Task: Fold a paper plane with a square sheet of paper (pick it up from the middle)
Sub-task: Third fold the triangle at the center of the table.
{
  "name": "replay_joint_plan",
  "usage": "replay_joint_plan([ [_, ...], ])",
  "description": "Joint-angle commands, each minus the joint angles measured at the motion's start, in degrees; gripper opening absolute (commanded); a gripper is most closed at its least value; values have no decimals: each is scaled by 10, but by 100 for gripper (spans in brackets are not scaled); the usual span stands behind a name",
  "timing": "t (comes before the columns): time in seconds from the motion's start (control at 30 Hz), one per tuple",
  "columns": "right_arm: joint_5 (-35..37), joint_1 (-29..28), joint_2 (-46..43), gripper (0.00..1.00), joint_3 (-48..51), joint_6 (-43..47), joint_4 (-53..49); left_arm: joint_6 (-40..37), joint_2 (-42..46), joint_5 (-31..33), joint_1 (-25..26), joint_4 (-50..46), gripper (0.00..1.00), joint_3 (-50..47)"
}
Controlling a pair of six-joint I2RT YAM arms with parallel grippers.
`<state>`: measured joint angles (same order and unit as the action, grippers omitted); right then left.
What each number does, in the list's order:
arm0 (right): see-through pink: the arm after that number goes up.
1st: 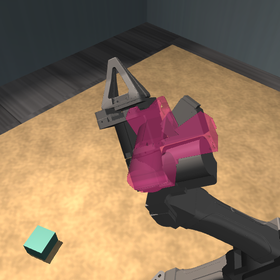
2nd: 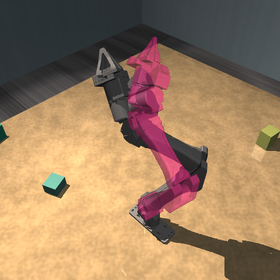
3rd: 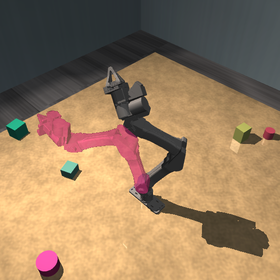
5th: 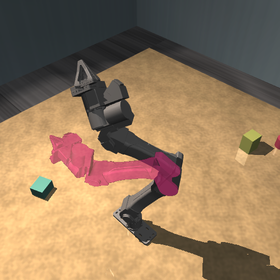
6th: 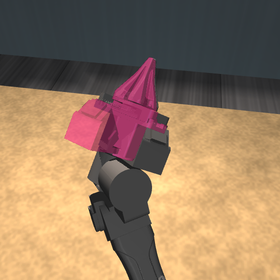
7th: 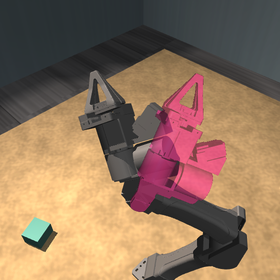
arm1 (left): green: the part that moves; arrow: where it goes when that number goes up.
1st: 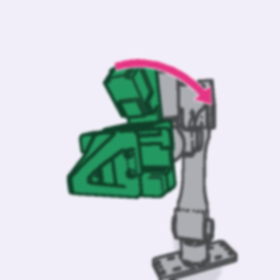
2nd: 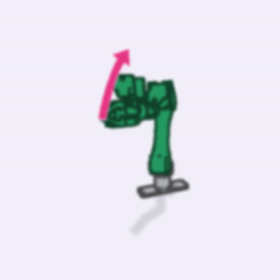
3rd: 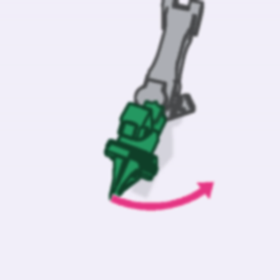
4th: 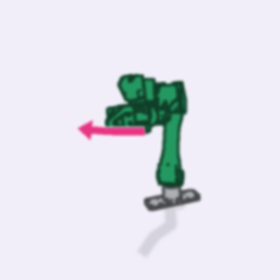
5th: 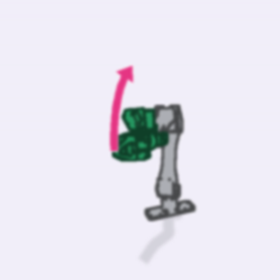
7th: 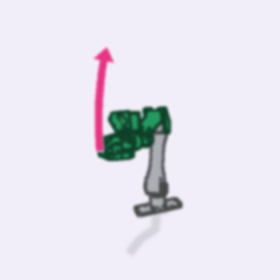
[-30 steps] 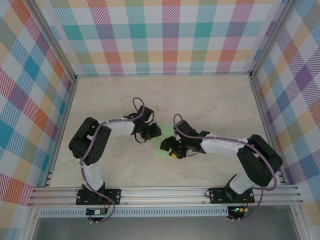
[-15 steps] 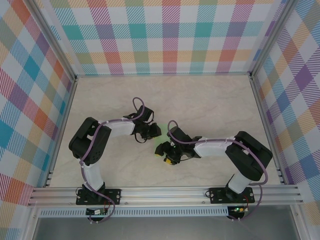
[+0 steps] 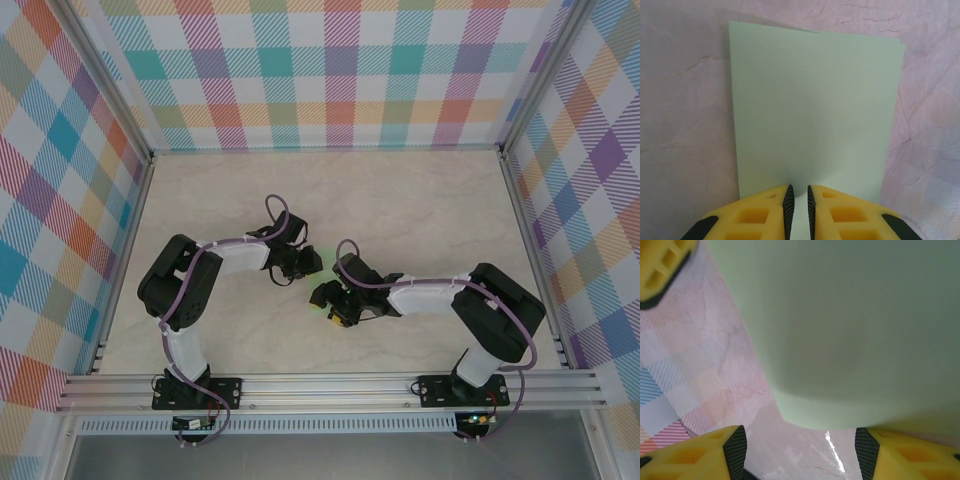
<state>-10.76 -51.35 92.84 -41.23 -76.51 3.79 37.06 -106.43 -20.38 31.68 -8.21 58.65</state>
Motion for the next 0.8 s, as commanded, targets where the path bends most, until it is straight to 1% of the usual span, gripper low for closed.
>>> replay_joint_plan([
  [0.0, 54, 9, -16, 62, -9, 4, -5, 4, -16, 3, -4, -50, 19, -17],
  [0.23, 73, 12, -33, 63, 11, 2, 13, 3, -16, 2, -4, -48, 19, -19],
  [0.33, 91, 14, -48, 65, 2, 29, -21, 3, -17, 2, -4, -49, 19, -19],
  [0.5, 46, 41, -27, 67, -20, 90, -13, 4, -19, 0, -4, -47, 19, -19],
  [0.63, 27, 57, -14, 69, -28, 116, -4, 3, -19, 0, -4, -49, 19, -19],
  [0.77, 11, 70, -11, 70, -46, 148, -19, 4, -17, 1, -4, -49, 19, -20],
])
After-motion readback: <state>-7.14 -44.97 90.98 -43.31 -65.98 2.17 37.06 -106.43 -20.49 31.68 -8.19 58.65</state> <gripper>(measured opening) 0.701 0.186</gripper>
